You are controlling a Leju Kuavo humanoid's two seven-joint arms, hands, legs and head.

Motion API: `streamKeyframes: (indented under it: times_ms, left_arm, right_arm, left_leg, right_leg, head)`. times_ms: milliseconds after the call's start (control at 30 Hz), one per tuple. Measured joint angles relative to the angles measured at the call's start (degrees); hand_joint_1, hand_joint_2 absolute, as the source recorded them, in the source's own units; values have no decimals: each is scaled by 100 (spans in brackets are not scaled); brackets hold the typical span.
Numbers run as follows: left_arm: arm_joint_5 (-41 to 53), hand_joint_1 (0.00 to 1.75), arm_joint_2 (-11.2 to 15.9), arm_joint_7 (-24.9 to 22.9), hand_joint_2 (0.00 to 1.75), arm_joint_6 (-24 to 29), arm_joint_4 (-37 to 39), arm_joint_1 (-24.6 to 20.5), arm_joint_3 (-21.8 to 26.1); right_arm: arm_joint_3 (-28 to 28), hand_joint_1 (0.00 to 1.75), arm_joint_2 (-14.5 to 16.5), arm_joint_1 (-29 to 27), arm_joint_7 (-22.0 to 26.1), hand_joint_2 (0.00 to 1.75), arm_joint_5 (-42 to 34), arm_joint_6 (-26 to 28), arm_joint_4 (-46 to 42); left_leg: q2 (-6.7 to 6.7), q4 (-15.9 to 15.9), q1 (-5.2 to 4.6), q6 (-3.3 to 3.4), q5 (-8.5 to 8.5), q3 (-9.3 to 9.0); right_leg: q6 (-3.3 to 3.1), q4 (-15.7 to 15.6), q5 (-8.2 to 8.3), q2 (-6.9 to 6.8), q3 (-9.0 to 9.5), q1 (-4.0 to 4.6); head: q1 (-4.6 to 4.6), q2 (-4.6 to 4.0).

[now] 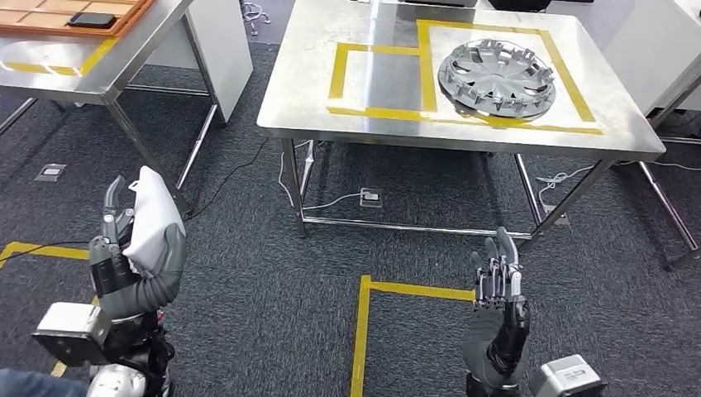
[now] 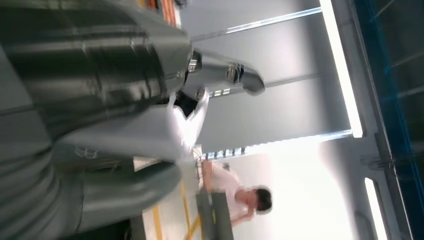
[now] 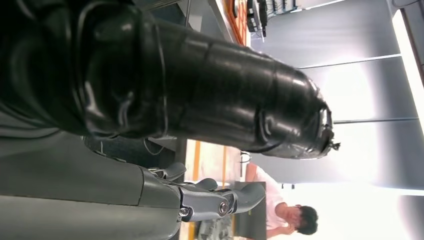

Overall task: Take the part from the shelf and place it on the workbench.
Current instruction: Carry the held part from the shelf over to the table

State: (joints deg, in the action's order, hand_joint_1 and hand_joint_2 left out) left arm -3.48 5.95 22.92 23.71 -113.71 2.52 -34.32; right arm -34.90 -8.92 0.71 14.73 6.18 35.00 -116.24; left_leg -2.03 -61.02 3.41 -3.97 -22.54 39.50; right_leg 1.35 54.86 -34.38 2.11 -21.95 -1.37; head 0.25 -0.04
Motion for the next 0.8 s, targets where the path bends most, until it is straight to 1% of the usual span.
streamKeyframes:
  times_ms: [33,67,100,133,167,200,233,267,300,333,367,400,433,467,500,533,600,633,667,700,733,767,800]
  left_arm:
    - [-7,175,0,-4,175,-14,13,-10,0]
    - [-11,175,-1,-8,175,-28,23,-18,0]
    - [-13,175,-2,-10,175,-39,33,-25,-1]
    - [-13,175,-5,-9,175,-49,40,-32,-2]
    - [-13,175,-9,-7,175,-57,44,-42,-5]
    - [-13,175,-14,-4,175,-64,47,-48,-9]
    - [-14,175,-16,-2,175,-73,51,-51,-9]
    - [-15,175,-17,0,175,-85,57,-53,-10]
    - [-15,175,-19,1,175,-97,68,-54,-13]
    - [-16,175,-19,1,175,-108,78,-53,-15]
    - [-17,175,-20,2,175,-116,87,-53,-17]
    - [-19,175,-22,3,175,-120,93,-53,-19]
    - [-20,175,-25,5,175,-124,95,-54,-19]
    - [-20,175,-27,10,175,-127,97,-55,-20]
    - [-21,175,-30,16,175,-132,99,-55,-20]
    - [-21,175,-32,22,175,-137,102,-55,-21]
    - [-21,175,-34,36,175,-152,105,-55,-26]
    - [-19,175,-35,41,175,-156,105,-58,-29]
    - [-16,175,-35,49,175,-158,105,-65,-33]
    - [-15,175,-37,54,175,-159,106,-73,-38]
    - [-13,175,-36,58,175,-157,108,-80,-43]
    - [-14,175,-35,61,175,-157,113,-85,-48]
    - [-15,175,-34,61,175,-156,122,-87,-52]
  right_arm:
    - [-13,0,4,23,-2,0,1,-8,20]
    - [-22,0,8,50,-5,0,0,-17,39]
    - [-30,0,10,72,-7,0,0,-27,61]
    - [-35,0,14,99,-5,0,0,-39,80]
    - [-39,0,17,129,-5,0,-1,-52,98]
    - [-43,0,22,156,-4,0,-1,-68,120]
    - [-46,0,28,179,-4,0,-3,-83,145]
    - [-51,0,35,194,-8,0,-4,-90,178]
    - [-55,0,42,198,-22,0,3,-86,217]
    - [-60,0,46,196,-42,0,18,-71,257]
    - [-64,0,50,194,-65,0,36,-51,293]
    - [-68,0,53,194,-86,0,53,-29,321]
    - [-73,0,55,195,-97,0,62,-12,343]
    - [-78,0,57,195,-103,0,61,-3,365]
    - [-87,0,60,197,-108,0,55,2,388]
    - [-99,0,67,202,-110,0,48,2,412]
    - [-118,0,82,215,-113,0,26,-1,461]
    - [-126,0,93,222,-113,0,17,-3,483]
    - [-134,0,101,232,-113,0,10,-4,507]
    - [-148,0,112,245,-112,0,7,-7,530]
    - [-161,0,124,256,-112,0,4,-11,557]
    - [-174,0,133,266,-112,0,2,-15,589]
    - [-184,0,142,268,-112,0,1,-20,620]
  left_leg:
    - [-43,-25,-2,45,-113,-24]
    - [-17,-64,-8,124,-154,-29]
    - [23,-104,-11,183,-182,-14]
    - [57,-111,-14,228,-209,-17]
    - [96,-100,-13,264,-234,-40]
    - [142,-73,-12,298,-258,-78]
    - [181,-37,-19,321,-276,-118]
    - [219,-5,-25,332,-291,-157]
    - [246,22,-33,339,-309,-198]
    - [262,45,-41,341,-331,-246]
    - [277,68,-49,343,-357,-307]
    - [283,97,-57,342,-382,-383]
    - [286,142,-62,338,-403,-460]
    - [288,202,-75,329,-414,-538]
    - [286,275,-87,311,-403,-596]
    - [287,349,-97,283,-375,-626]
    - [302,467,-109,217,-313,-656]
    - [310,483,-106,189,-323,-644]
    - [310,421,-104,174,-367,-602]
    - [301,227,-109,167,-459,-489]
    - [286,-93,-120,167,-581,-293]
    - [274,-500,-141,169,-701,-52]
    - [268,-881,-163,171,-782,195]
  right_leg:
    - [54,83,-66,28,-68,-3]
    - [89,121,-98,56,-112,-2]
    - [110,113,-108,86,-114,-8]
    - [132,155,-132,70,-131,-11]
    - [152,301,-182,22,-210,-13]
    - [170,584,-272,-42,-373,-17]
    - [184,985,-374,-113,-623,-13]
    - [194,1421,-471,-148,-924,-13]
    - [194,1777,-507,-158,-1208,-13]
    - [182,1951,-430,-160,-1417,-11]
    - [156,1909,-235,-160,-1524,-6]
    - [115,1647,71,-164,-1529,4]
    - [60,1248,422,-177,-1465,25]
    - [6,890,683,-198,-1373,53]
    - [-46,597,875,-221,-1276,81]
    - [-79,425,964,-239,-1215,104]
    - [-105,284,998,-247,-1147,124]
    - [-110,186,985,-243,-1103,114]
    - [-120,95,973,-231,-1043,106]
    - [-134,2,958,-215,-975,100]
    - [-149,-67,942,-194,-921,99]
    - [-169,-81,932,-170,-896,119]
    - [-189,-91,912,-146,-873,143]
  head:
    - [-3,0]
    - [5,0]
    - [46,0]
    - [88,0]
    - [119,0]
    - [157,0]
    - [197,0]
    - [228,0]
    - [247,0]
    - [260,0]
    - [275,0]
    - [296,0]
    - [318,0]
    - [333,0]
    - [346,0]
    - [350,0]
    - [336,0]
    - [322,0]
    - [295,0]
    - [264,0]
    - [223,0]
    - [176,0]
    - [134,0]
